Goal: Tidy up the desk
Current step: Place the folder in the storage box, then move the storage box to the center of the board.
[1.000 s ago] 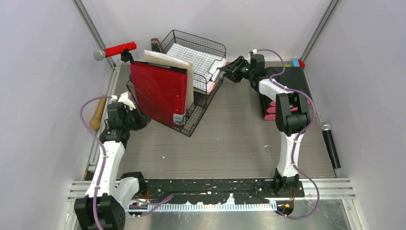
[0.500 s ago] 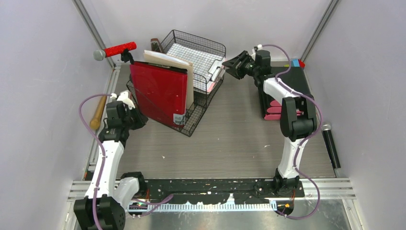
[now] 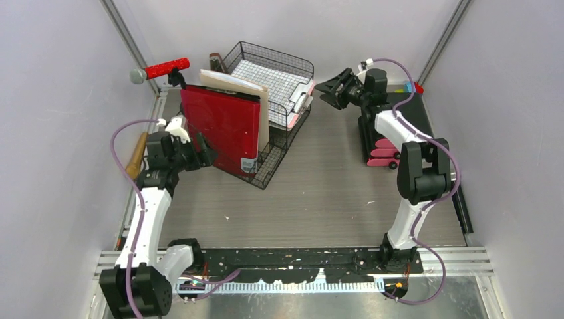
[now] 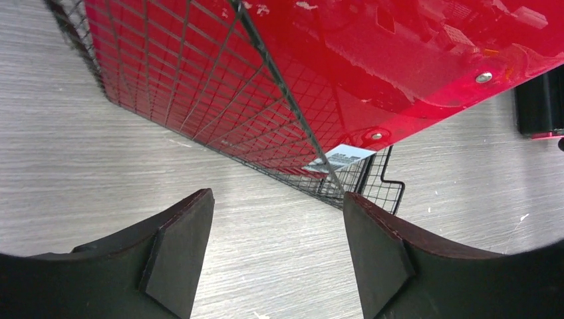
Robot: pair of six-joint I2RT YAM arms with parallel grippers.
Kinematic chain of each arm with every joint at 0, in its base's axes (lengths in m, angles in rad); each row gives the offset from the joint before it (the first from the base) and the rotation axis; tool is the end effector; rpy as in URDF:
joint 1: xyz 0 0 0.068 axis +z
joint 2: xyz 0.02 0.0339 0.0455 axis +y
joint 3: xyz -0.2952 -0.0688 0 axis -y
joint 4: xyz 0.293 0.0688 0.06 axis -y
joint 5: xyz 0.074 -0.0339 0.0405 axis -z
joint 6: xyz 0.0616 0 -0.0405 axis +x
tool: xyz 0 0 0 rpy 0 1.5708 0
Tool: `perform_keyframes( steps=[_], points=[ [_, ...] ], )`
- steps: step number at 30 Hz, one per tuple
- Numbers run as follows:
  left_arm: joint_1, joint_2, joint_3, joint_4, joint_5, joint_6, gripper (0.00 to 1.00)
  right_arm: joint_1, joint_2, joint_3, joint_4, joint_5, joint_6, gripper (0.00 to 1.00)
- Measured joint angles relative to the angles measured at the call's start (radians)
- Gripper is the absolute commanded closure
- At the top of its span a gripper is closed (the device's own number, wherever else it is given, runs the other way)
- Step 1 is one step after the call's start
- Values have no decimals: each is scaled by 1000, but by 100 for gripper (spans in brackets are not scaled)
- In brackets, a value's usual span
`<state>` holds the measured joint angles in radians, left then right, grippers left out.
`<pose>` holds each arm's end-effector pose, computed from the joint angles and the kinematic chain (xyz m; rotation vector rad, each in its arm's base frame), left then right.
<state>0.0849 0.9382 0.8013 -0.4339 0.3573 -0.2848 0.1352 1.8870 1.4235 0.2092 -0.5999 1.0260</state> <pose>0.2557 0.0001 0.2999 -0.1851 2.1340 -0.4992 0.5121 0.1048 0.2853 0.4188 1.9585 1.3299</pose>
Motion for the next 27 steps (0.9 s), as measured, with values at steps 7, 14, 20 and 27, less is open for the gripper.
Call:
perform_keyframes(
  steps=[7,14,20,27],
  points=[
    [-66,137,35,73,-37,-15,27,-59,-62,-68,2,-30,-28,40],
    [-122,235,55,120,-127,-25,40,-101,-150,-137,-7,-63,-86,40],
    [-130,251,55,147,-167,-3,49,-106,-249,-193,-25,-95,-173,40],
    [-128,271,65,191,-260,132,54,-111,-381,-285,-85,-129,-333,40]
  ],
)
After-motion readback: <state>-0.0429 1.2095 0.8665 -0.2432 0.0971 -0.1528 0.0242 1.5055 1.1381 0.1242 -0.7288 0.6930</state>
